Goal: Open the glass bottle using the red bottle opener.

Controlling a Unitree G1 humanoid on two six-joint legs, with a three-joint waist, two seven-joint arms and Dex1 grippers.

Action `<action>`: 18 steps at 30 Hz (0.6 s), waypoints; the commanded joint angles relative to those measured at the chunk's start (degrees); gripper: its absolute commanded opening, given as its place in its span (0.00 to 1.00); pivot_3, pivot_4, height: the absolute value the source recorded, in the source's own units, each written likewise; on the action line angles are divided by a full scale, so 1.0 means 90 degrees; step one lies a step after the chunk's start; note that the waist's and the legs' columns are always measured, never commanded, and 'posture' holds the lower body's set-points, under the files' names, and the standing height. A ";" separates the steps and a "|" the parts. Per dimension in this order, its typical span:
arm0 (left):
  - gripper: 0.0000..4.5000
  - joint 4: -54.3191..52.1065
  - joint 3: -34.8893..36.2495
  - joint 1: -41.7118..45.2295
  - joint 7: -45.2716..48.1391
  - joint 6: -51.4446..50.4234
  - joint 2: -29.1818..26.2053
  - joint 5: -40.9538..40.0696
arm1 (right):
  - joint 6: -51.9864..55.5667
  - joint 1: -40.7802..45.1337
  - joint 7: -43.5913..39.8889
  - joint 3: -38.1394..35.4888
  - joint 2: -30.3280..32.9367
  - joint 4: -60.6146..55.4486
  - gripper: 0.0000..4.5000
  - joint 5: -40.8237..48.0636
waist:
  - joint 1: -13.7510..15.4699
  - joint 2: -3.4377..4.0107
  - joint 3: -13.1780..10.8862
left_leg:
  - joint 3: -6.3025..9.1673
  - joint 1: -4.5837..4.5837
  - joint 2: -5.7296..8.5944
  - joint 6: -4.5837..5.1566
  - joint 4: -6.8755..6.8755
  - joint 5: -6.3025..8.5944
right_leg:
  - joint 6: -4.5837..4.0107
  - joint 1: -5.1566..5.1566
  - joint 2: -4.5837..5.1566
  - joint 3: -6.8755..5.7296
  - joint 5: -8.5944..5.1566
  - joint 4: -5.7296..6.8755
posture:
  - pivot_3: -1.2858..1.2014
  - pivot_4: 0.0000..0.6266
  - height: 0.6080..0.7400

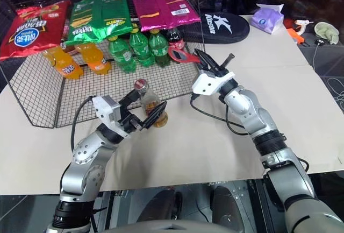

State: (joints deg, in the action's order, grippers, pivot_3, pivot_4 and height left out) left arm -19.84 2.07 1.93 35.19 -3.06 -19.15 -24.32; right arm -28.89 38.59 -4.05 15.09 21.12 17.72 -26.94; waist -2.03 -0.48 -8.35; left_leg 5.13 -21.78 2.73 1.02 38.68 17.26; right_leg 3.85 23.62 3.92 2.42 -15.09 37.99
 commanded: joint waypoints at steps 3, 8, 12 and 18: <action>1.00 -0.0216 0.0074 0.0052 -0.0017 0.0117 -0.0010 -0.0015 | -0.0075 0.0001 -0.0107 -0.0030 0.0077 -0.0338 0.00 -0.0062 | -0.0025 0.0000 0.0000 | 0.0000 0.0001 0.0000 0.0000 0.0000 0.0000 | 0.0000 0.0000 0.0000 0.0000 0.0000 0.0000 | 0.52 0.24 1.00; 1.00 -0.0248 0.0105 -0.0036 0.0029 0.0122 -0.0045 -0.0045 | -0.0178 0.0057 -0.0351 0.0409 0.0213 -0.0332 0.00 -0.0629 | -0.0032 0.0000 0.0000 | 0.0000 0.0001 0.0000 0.0000 -0.0001 0.0000 | 0.0000 0.0001 0.0000 0.0001 0.0000 0.0000 | 0.52 0.24 1.00; 1.00 -0.0257 0.0114 -0.0065 0.0030 0.0115 -0.0062 -0.0039 | -0.0155 0.0167 -0.0436 0.0631 0.0183 -0.0427 0.00 -0.0960 | -0.0035 0.0000 0.0000 | -0.0001 0.0001 -0.0001 0.0000 -0.0002 0.0000 | 0.0000 0.0003 -0.0001 0.0002 0.0000 0.0000 | 0.52 0.24 1.00; 1.00 -0.0230 0.0051 -0.0037 0.0000 0.0127 -0.0036 0.0012 | -0.0165 0.0301 -0.0540 0.0733 0.0027 -0.0572 0.00 -0.1037 | -0.0035 0.0000 0.0000 | 0.0000 0.0001 -0.0002 0.0000 -0.0003 0.0000 | 0.0000 0.0004 -0.0001 0.0001 0.0000 0.0000 | 0.52 0.24 1.00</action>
State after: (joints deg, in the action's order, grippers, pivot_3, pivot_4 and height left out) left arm -19.84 2.18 1.55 35.21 -2.99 -19.37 -24.26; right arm -30.09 40.01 -8.85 22.12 21.52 15.17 -36.68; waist -2.34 -0.47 -8.36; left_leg 5.12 -21.77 2.72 1.02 38.65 17.26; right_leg 3.85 23.65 3.91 2.43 -15.09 37.98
